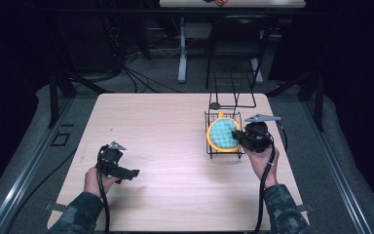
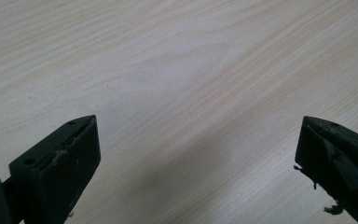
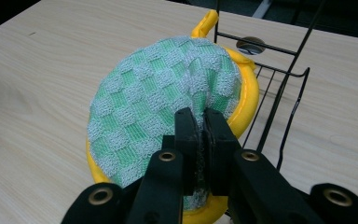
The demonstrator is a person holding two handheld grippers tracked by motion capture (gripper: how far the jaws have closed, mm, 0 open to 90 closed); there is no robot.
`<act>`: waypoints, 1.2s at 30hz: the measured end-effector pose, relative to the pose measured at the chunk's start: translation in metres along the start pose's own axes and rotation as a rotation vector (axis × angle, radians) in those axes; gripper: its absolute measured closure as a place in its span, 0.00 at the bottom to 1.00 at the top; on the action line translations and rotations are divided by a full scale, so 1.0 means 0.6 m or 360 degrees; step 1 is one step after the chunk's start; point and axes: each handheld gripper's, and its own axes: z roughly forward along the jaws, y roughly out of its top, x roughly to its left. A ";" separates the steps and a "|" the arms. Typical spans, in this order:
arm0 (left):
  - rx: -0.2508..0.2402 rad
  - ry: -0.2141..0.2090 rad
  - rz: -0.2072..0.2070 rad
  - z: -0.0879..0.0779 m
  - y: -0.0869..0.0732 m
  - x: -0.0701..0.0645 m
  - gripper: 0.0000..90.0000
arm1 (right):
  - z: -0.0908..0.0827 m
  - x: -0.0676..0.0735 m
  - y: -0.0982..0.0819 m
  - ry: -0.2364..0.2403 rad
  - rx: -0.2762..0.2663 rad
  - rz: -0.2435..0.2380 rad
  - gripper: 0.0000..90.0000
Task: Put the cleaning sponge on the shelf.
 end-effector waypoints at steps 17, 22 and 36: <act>0.0004 0.0014 0.0005 0.002 -0.001 -0.001 0.00 | 0.060 -0.028 -0.021 -0.0126 0.0113 0.0016 0.96; 0.0012 0.0010 0.0014 0.002 0.000 -0.002 0.00 | 0.069 -0.030 -0.021 -0.0129 0.0113 0.0025 0.95; 0.0019 0.0004 0.0015 0.004 0.000 -0.003 0.00 | 0.090 -0.036 -0.021 -0.0170 0.0140 0.0012 0.95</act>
